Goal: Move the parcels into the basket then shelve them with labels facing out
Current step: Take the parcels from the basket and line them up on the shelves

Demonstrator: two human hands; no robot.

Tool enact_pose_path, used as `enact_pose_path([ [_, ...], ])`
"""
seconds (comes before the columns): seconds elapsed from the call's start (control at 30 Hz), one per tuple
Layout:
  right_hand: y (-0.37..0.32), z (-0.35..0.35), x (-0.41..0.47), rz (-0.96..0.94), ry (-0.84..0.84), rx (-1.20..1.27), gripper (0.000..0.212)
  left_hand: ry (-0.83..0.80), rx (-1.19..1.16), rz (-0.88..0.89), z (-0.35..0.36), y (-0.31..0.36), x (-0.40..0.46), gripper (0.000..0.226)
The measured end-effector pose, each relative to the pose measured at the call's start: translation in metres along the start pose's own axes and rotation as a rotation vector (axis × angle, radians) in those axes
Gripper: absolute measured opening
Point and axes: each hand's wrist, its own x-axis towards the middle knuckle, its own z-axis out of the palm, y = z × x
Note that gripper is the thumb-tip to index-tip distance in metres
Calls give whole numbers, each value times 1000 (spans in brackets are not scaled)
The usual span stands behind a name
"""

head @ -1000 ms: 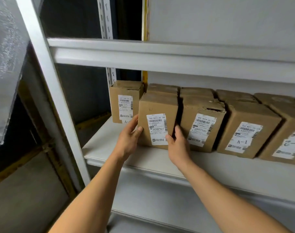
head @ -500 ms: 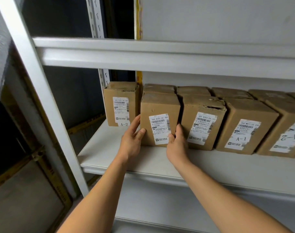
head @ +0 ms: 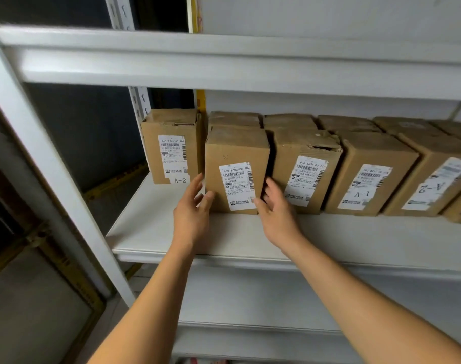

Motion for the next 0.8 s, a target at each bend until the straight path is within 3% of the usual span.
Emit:
enact_pose_path([
  [0.13,-2,-35,-28,-41,16,-61,54,180,126,39,8,6,-33,43],
  [0.23,6,-69,-48,-57,51,-96,46,183,187,153,32,19,-60,33],
  [0.5,37,-206,-132,-38,198,-129,39,-128,147,228,150,70,-140,36],
  [0.8,111,-407,-279,204,446,-164,38,-527,133,325,331,123,-271,39],
])
